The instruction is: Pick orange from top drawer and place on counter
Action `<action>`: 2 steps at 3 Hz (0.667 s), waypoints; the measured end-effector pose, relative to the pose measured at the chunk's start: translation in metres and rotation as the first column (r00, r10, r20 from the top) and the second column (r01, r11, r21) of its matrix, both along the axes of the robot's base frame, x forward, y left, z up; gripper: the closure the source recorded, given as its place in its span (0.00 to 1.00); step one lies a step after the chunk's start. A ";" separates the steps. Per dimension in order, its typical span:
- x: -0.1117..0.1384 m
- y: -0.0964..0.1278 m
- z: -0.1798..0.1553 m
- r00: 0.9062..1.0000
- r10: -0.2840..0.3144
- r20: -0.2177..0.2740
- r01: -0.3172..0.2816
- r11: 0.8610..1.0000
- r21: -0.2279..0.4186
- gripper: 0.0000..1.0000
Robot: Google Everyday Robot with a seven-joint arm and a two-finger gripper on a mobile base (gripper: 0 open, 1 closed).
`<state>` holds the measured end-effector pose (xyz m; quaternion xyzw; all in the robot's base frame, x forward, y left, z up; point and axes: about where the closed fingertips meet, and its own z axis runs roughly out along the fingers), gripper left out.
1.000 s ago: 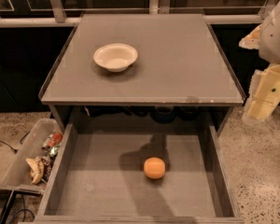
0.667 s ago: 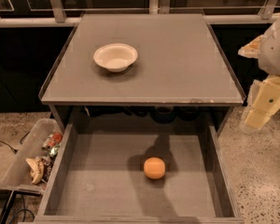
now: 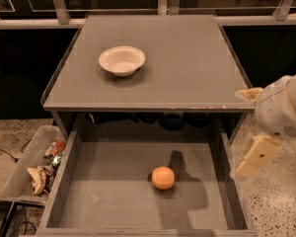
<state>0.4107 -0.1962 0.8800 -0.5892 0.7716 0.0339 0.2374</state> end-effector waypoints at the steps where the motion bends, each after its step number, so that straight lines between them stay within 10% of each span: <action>1: 0.006 0.010 -0.054 0.999 -0.020 0.039 0.018 0.999 0.039 0.00; 2: 0.006 0.010 -0.054 0.999 -0.020 0.039 0.018 0.999 0.039 0.00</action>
Offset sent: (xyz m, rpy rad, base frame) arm 0.0007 0.0093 -0.0469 0.0362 -0.0140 -0.0069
